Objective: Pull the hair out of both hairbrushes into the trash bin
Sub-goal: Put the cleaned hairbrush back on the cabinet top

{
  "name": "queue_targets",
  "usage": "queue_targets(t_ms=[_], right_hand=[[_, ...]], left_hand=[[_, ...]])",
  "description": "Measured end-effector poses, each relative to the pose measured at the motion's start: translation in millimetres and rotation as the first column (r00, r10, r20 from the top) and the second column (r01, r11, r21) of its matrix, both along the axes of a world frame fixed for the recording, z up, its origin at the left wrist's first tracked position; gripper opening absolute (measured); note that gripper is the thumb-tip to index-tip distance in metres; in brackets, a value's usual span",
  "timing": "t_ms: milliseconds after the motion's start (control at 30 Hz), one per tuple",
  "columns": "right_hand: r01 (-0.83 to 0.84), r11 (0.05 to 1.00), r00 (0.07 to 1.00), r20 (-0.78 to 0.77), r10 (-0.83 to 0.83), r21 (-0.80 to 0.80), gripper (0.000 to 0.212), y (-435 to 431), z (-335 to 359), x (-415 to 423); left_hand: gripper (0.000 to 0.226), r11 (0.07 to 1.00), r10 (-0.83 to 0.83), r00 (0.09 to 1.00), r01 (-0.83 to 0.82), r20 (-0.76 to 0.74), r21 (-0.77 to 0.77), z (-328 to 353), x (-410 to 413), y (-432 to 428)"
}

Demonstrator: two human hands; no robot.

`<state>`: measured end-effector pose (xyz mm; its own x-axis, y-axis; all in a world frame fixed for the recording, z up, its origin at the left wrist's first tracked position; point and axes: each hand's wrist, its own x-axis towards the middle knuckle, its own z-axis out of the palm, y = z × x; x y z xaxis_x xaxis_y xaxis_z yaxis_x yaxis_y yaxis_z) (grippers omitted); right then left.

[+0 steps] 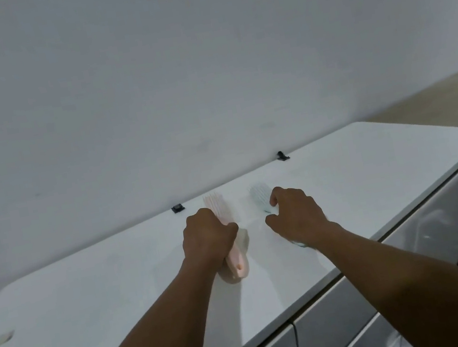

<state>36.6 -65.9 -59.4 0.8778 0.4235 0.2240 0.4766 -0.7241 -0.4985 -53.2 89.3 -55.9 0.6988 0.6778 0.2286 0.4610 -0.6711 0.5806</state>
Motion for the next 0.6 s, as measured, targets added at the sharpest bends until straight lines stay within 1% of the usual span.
queue_targets(t_ms=[233,367,467,600], right_hand=[[-0.111,0.992,0.994,-0.003,0.112,0.053,0.038,47.5,6.7,-10.7],[-0.163,0.985,0.987,0.012,0.163,0.049,0.038,70.3,2.1,-20.7],[-0.184,0.983,0.983,0.001,0.184,0.010,0.038,76.5,-6.3,-25.8],[-0.193,0.981,0.981,0.001,0.193,-0.001,0.040,76.8,-8.0,-25.3]], left_hand=[[0.029,0.998,0.056,0.998,-0.056,-0.009,-0.002,7.8,-16.7,30.2],[0.030,0.996,0.090,0.995,-0.090,-0.045,-0.009,4.6,-28.1,41.1],[0.036,0.993,0.115,0.991,-0.116,-0.069,0.000,-0.3,-33.3,46.0],[0.044,0.991,0.130,0.986,-0.126,-0.104,0.044,-2.3,-35.0,50.0]])
